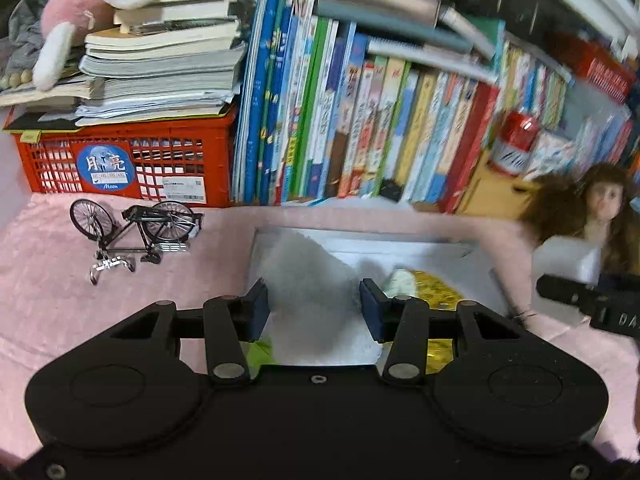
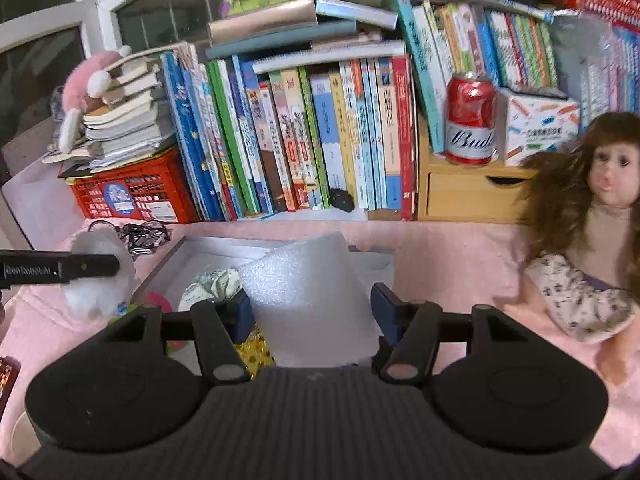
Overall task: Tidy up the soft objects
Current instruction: 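Lower cotton into tray, open left tool while right tool releases foam sheet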
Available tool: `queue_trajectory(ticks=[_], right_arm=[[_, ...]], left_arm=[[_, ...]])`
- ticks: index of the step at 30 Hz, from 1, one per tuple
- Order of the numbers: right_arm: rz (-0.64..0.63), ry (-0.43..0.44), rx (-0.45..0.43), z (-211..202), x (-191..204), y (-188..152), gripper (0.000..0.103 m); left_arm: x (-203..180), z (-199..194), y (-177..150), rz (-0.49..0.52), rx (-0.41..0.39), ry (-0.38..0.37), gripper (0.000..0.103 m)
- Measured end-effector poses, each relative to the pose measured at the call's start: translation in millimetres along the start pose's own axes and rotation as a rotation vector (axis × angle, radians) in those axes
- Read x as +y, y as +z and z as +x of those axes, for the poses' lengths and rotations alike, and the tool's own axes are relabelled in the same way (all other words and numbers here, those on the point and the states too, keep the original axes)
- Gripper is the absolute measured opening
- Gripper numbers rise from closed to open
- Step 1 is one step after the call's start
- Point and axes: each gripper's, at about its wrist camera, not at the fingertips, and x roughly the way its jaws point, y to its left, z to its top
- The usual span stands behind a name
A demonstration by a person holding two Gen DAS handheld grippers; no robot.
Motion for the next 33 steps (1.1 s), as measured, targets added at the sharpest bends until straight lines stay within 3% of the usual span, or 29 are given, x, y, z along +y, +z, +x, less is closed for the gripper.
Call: queue_trajectory(ticks=[9,14,25,28,30,33], right_arm=[[-0.017,-0.081,0.049,58.4,-1.1,2.4,0.064],[-0.018,-0.097,0.064,75.1,-5.7,2.9,0.064],[-0.014,-0.098,0.1,96.0,-9.9,-0.5,0.065],[-0.012,-0.089,0.1,96.8,-9.5,-0.6,0.076],[-0.003,-0.085,0.102,96.5,-9.7,-0.3,0.082],[0.009,-0.076,0.096,94.2,-10.0,-0.3,0.084]], left_arm=[[6.2,47.2,18.7,0.027,0.021,0.045,0.044],[12.9,60.9,22.2,0.001,0.002,0.027,0.044],[6.0,89.5,13.4,0.03,0.059,0.006,0.044],[4.8,91.4,11.6,0.039,0.062,0.005,0.045],[4.1,91.0,11.0,0.039,0.058,0.006,0.053],[3.5,89.5,9.9,0.029,0.059,-0.007,0.063]])
